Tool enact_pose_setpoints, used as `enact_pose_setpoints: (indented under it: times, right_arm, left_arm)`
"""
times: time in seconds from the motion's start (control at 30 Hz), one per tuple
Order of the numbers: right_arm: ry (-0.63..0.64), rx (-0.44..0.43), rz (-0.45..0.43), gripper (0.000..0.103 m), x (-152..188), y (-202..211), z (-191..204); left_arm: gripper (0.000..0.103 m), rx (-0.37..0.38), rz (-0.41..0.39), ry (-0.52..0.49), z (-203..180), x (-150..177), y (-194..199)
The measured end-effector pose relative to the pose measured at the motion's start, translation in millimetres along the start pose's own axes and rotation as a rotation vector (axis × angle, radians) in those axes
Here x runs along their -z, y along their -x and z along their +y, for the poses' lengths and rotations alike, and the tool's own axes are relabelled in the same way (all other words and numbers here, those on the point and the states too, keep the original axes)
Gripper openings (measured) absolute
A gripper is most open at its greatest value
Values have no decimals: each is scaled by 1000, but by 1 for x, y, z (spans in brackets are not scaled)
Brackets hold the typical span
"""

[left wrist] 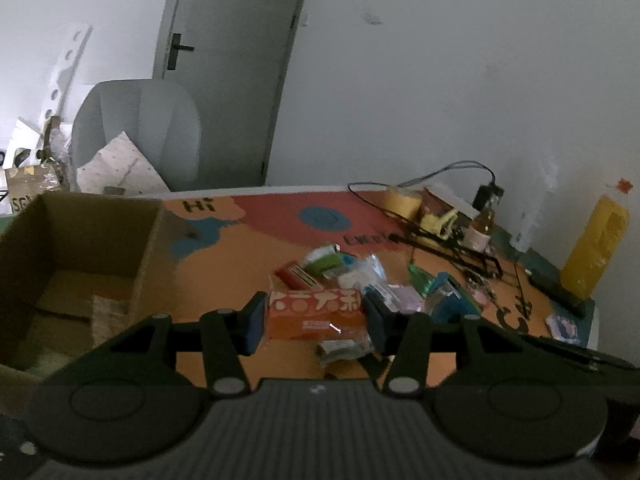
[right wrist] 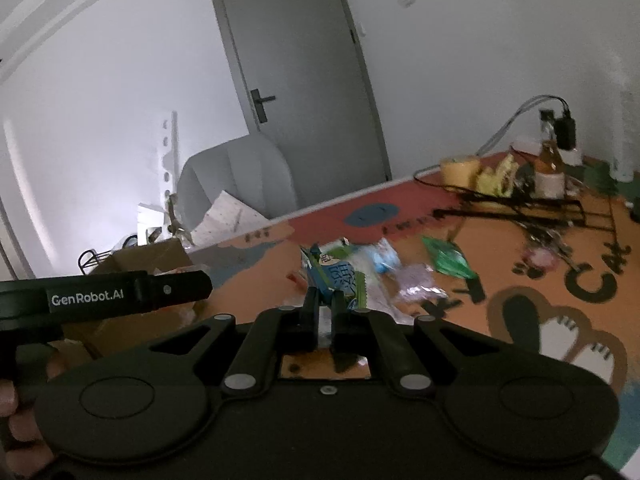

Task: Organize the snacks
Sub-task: 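Carry both packs to the box and open the left tool inside it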

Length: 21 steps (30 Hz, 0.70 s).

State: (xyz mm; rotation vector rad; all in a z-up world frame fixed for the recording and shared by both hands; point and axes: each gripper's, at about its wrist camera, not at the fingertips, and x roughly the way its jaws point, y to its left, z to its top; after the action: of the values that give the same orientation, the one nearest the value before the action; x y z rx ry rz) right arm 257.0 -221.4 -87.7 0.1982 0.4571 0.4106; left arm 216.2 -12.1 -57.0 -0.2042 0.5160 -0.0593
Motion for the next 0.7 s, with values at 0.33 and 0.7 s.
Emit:
enact_pose_setpoints:
  times: [0.33,0.7]
  right_arm:
    - [38,-62,-22,4,-16,-14,48]
    - [91,-141,-14,4,-28,-40,103]
  left_arm:
    - [50,-54,-44,57,53,-19,26]
    - [51,-127,-62,117,111,-29,42]
